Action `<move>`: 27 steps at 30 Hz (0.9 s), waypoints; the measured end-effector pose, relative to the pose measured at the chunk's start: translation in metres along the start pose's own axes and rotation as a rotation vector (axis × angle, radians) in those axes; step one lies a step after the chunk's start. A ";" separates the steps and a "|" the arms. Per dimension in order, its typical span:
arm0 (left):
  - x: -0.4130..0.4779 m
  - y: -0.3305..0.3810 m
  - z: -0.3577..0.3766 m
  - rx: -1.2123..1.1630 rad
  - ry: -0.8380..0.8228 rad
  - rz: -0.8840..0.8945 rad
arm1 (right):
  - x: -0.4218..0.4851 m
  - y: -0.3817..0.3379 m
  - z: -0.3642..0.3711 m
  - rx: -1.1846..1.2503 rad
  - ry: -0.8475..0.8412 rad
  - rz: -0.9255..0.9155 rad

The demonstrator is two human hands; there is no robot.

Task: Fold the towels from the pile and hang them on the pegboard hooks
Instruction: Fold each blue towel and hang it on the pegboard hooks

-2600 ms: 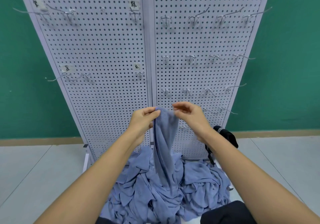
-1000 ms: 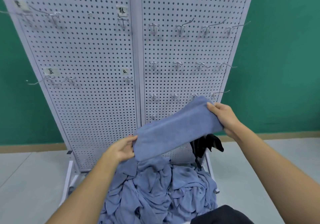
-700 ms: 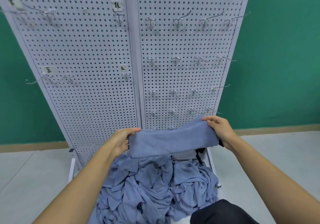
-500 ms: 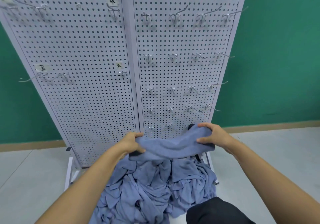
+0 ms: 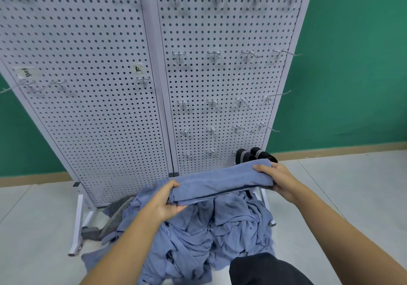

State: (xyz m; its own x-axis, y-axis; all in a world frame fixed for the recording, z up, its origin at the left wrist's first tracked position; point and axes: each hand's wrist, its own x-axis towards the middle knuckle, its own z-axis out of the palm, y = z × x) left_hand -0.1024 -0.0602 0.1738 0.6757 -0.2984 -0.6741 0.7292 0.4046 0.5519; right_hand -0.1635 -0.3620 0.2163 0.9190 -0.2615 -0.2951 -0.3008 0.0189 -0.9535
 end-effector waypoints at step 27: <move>0.187 -0.001 0.020 0.311 0.342 0.198 | 0.158 0.009 0.065 -1.549 0.369 -0.665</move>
State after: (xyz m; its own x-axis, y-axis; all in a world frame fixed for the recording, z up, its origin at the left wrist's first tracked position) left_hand 0.0255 -0.1339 0.0571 0.7685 0.0792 -0.6349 0.6232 0.1322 0.7708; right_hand -0.0040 -0.3403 0.1572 0.9422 -0.0325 0.3336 -0.0732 -0.9912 0.1101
